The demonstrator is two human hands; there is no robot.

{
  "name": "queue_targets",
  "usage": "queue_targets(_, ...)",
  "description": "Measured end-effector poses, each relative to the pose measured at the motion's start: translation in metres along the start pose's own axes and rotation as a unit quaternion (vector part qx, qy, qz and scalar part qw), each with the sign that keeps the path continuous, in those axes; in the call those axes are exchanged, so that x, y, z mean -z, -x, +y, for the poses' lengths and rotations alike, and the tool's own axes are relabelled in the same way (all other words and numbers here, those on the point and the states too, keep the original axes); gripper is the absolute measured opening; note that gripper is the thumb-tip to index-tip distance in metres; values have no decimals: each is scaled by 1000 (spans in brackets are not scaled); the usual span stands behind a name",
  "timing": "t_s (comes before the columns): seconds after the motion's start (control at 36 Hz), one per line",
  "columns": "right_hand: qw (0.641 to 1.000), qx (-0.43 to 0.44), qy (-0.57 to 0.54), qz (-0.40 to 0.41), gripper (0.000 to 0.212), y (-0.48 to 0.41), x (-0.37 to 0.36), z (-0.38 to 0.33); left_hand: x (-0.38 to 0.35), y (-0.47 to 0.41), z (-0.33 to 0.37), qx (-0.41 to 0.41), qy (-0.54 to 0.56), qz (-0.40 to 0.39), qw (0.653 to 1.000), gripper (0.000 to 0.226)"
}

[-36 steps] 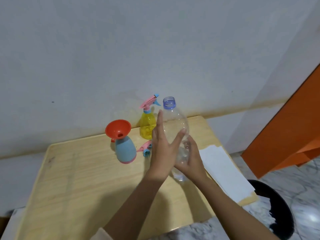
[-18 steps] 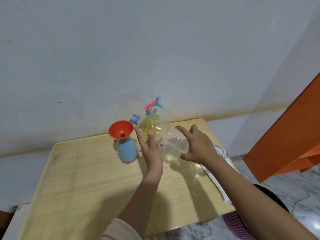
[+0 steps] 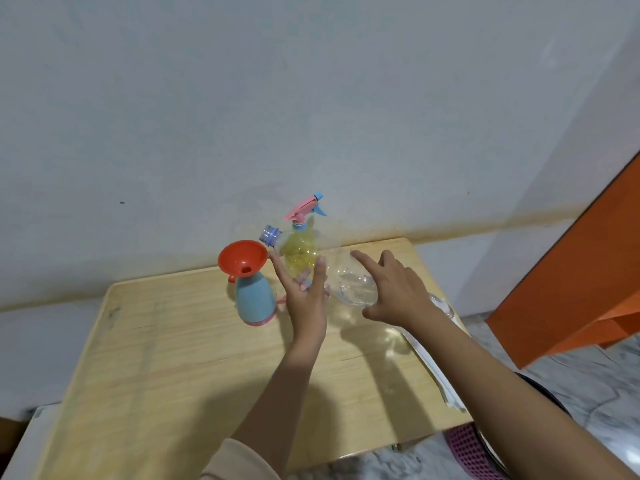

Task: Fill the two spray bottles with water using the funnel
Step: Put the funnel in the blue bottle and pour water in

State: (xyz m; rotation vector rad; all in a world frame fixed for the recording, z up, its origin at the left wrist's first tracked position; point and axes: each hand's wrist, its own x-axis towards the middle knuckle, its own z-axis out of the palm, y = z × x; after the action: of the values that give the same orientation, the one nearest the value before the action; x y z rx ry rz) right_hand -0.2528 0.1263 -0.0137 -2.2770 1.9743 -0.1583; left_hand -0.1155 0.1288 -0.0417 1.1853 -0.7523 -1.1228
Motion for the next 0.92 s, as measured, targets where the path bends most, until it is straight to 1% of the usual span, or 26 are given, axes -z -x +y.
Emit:
queue_targets(0.03, 1000, 0, 9, -4, 96, -1, 1, -1, 0, 0, 0, 7, 1, -6, 1000, 99)
queue_targets(0.06, 1000, 1, 18, -8, 96, -1, 1, -1, 0, 0, 0, 14, 12, -8, 1000, 102)
queue_targets(0.17, 999, 3, 52, -15, 93, -4, 6, -3, -3, 4, -2, 37, 60, 5, 998, 88)
queue_targets(0.33, 995, 12, 97, -11, 89, -6, 15, -9, -6, 8, 0, 26, 98, 20, 995, 83)
queue_targets(0.44, 995, 13, 103, -13, 88, -6, 20, -11, -6, 5, -2, 20, 107, 5, 994, 82)
queue_targets(0.72, 992, 18, 121, -18, 86, -6, 29, -18, -4, 5, -4, 31, 129, 7, 991, 78)
queue_targets(0.81, 991, 20, 130, -20, 85, -6, 31, -20, -2, 4, -4, 57, 140, 10, 989, 80)
queue_targets(0.89, 989, 26, 143, -18, 83, -6, 35, -23, -1, 4, -2, 71, 146, 9, 987, 89)
queue_targets(0.92, 989, 27, 147, -20, 82, -7, 37, -24, -2, 4, -1, 74, 150, 12, 986, 86)
